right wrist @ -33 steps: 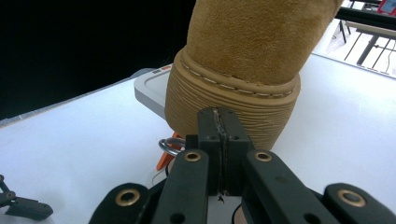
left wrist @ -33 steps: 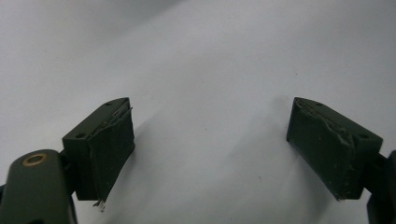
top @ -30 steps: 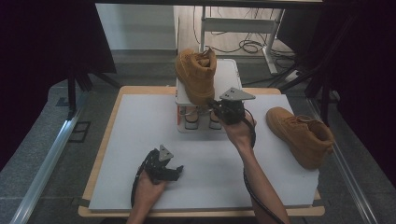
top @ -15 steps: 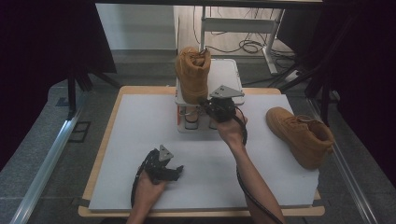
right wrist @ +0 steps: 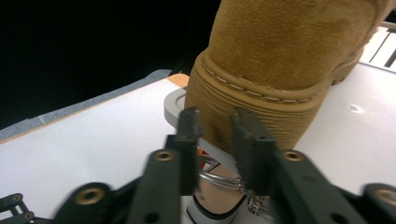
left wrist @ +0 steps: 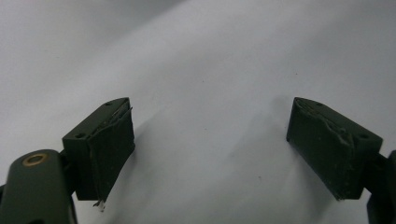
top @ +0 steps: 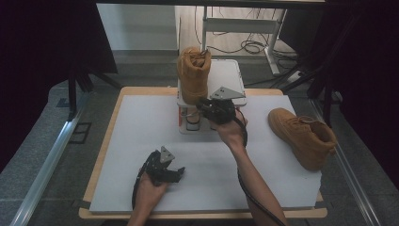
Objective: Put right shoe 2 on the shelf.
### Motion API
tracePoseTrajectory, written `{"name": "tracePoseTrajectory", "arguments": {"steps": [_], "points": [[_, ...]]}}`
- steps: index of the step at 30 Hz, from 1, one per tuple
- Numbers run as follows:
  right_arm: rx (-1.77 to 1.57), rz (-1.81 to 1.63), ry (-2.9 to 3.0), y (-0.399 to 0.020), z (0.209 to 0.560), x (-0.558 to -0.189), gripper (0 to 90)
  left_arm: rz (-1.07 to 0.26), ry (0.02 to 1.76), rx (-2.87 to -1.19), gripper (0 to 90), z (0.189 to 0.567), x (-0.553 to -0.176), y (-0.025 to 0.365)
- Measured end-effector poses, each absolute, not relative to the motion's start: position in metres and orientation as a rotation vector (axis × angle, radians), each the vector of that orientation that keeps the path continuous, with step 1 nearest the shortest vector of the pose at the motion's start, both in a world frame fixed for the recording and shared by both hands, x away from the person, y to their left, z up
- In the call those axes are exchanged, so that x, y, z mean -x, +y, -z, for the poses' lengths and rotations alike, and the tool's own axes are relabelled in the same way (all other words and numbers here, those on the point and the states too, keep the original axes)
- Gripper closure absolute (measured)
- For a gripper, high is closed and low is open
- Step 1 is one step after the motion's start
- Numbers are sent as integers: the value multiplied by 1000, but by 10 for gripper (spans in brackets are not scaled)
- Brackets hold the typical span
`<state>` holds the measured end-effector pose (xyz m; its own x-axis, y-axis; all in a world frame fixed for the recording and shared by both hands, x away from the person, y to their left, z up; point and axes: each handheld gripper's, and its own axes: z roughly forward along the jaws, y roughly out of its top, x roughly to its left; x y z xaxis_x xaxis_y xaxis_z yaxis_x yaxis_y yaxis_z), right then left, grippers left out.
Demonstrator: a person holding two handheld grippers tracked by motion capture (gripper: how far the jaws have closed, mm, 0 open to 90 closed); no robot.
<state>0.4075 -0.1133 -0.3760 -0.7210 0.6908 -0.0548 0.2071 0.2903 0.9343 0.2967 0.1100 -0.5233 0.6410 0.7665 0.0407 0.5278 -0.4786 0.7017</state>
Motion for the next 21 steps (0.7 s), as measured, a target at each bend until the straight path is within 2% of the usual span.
{"name": "tracePoseTrajectory", "arguments": {"steps": [19, 21], "points": [[-787, -1425, 2091, -134, 383, -389, 161, -465, 1003, -2194, 149, 523, -297, 110], [-791, -1421, 2089, -136, 384, -387, 131, -465, 1003, -2194, 149, 523, -297, 110]]}}
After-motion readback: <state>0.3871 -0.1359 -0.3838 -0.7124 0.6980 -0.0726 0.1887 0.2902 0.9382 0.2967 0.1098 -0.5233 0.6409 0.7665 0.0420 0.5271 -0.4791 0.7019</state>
